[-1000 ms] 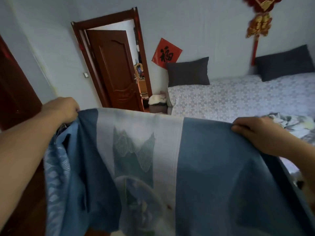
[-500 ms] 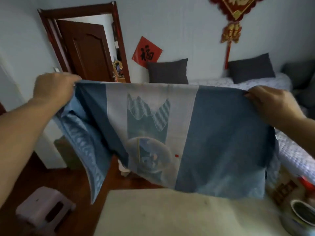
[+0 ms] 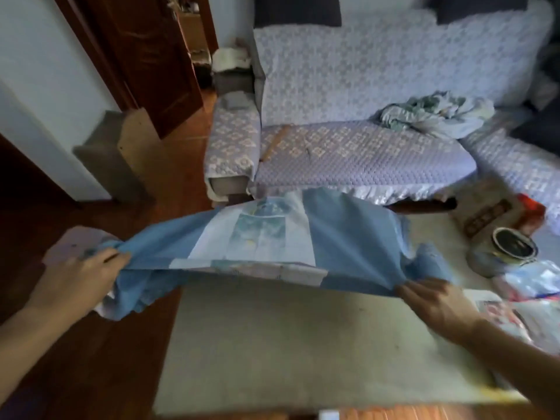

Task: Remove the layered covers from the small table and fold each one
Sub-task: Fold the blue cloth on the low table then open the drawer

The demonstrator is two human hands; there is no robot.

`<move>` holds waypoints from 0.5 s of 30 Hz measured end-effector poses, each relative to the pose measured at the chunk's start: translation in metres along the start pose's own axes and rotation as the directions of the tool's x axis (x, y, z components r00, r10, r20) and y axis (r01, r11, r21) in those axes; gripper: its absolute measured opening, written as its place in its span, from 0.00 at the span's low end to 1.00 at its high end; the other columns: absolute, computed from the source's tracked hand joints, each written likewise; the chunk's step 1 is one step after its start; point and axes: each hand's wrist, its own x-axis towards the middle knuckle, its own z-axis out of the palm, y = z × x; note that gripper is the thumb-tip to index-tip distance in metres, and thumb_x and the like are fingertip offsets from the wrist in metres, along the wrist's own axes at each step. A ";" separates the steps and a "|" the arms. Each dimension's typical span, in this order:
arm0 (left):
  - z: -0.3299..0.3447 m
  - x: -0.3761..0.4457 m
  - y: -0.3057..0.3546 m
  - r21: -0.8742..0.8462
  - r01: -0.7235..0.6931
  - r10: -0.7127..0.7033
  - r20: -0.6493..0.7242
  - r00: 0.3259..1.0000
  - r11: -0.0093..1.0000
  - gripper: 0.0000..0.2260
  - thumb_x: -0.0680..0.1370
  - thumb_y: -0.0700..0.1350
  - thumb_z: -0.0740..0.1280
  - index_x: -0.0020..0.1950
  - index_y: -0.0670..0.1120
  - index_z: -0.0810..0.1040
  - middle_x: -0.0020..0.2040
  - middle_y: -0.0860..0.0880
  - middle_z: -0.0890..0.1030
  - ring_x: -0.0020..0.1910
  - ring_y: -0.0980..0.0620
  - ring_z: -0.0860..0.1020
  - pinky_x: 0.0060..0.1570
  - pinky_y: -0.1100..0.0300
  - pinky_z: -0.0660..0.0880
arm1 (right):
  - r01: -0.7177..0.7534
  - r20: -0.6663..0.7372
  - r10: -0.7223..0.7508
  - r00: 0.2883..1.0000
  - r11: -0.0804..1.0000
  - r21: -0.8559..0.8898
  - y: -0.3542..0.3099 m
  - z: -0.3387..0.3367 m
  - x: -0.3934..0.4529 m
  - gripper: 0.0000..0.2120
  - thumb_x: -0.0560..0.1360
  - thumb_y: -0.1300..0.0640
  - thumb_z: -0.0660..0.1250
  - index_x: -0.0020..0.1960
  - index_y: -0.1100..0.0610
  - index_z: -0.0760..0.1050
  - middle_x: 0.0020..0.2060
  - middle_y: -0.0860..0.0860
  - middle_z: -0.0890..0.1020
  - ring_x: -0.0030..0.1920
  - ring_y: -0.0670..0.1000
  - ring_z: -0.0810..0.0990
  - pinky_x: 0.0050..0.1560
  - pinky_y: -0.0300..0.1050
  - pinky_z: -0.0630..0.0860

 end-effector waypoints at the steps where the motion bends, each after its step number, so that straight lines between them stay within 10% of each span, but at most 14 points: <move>1: 0.013 -0.013 0.019 0.005 -0.007 0.006 0.056 0.998 1.000 0.29 0.58 0.30 0.79 0.59 0.39 0.82 0.48 0.43 0.80 0.26 0.41 0.78 0.23 0.50 0.74 | -0.072 0.096 0.068 0.993 0.996 0.046 -0.024 0.036 -0.022 0.08 0.79 0.63 0.60 0.57 0.59 0.73 0.36 0.53 0.80 0.30 0.56 0.79 0.30 0.49 0.76; 5: 0.071 -0.036 0.081 -0.007 -0.092 0.092 0.179 0.980 0.996 0.23 0.57 0.33 0.79 0.48 0.46 0.80 0.43 0.45 0.77 0.28 0.42 0.80 0.24 0.52 0.75 | -0.507 0.598 0.332 0.729 0.850 0.146 -0.131 0.171 -0.088 0.15 0.68 0.54 0.68 0.53 0.48 0.83 0.39 0.47 0.84 0.42 0.51 0.84 0.44 0.46 0.79; 9: 0.087 -0.044 0.173 0.027 -0.307 0.278 0.351 0.894 0.951 0.20 0.54 0.34 0.82 0.40 0.46 0.78 0.36 0.46 0.76 0.24 0.43 0.79 0.24 0.57 0.70 | -0.830 0.877 0.303 0.373 0.531 0.169 -0.232 0.206 -0.096 0.25 0.80 0.47 0.61 0.76 0.51 0.67 0.74 0.54 0.69 0.74 0.58 0.66 0.74 0.49 0.62; 13: 0.084 -0.047 0.237 0.069 -0.420 0.320 0.540 0.778 0.905 0.20 0.73 0.42 0.73 0.62 0.53 0.73 0.57 0.52 0.78 0.52 0.52 0.84 0.46 0.56 0.79 | -0.976 0.935 0.316 0.161 0.190 0.104 -0.241 0.191 -0.115 0.23 0.82 0.50 0.62 0.75 0.51 0.68 0.72 0.53 0.70 0.70 0.54 0.71 0.69 0.43 0.67; 15: 0.083 -0.043 0.258 0.062 -0.392 0.303 0.529 0.793 0.918 0.22 0.63 0.35 0.79 0.54 0.46 0.78 0.48 0.46 0.81 0.40 0.45 0.86 0.36 0.54 0.80 | -1.000 0.926 0.377 -0.017 -0.003 -0.017 -0.219 0.186 -0.146 0.22 0.81 0.51 0.64 0.73 0.56 0.70 0.69 0.55 0.74 0.63 0.56 0.77 0.61 0.42 0.72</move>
